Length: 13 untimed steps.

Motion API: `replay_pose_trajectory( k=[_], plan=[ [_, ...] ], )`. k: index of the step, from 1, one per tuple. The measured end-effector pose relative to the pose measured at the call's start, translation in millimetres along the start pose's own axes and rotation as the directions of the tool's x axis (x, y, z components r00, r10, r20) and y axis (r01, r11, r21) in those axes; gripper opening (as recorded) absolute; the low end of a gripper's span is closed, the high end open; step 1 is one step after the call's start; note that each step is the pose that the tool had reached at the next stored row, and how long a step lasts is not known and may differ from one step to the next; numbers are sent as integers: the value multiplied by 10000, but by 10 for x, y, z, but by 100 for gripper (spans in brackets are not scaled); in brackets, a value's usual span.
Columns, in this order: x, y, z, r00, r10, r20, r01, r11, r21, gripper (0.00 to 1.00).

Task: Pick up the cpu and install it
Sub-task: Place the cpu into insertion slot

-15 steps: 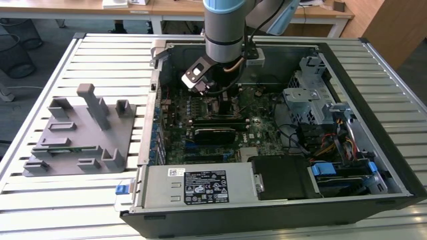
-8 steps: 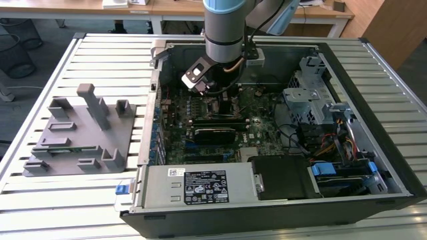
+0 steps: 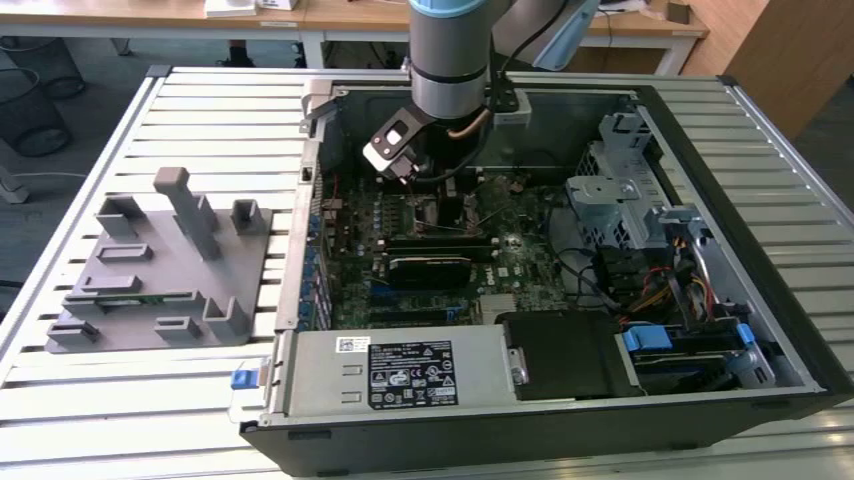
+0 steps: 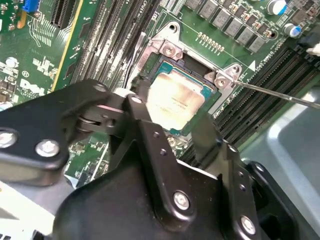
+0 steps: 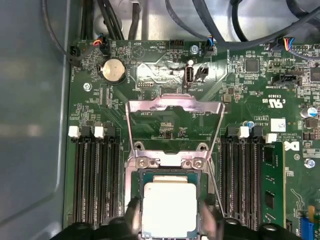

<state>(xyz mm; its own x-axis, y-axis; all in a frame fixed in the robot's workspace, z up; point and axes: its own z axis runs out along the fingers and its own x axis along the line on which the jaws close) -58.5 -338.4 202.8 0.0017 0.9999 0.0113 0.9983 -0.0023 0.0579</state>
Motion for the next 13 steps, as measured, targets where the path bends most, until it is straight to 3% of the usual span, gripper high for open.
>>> replay_pose_trajectory(
  k=[1,4,8,13],
  plan=[
    [0,0,-8,10000,0,0,0,10000,0,64],
    [1,2,-30,10000,0,0,0,10000,4,46],
    [2,4,-57,10000,1,1,-1,10000,11,35],
    [2,7,-96,10000,1,-1,-1,10000,22,11]
  ],
)
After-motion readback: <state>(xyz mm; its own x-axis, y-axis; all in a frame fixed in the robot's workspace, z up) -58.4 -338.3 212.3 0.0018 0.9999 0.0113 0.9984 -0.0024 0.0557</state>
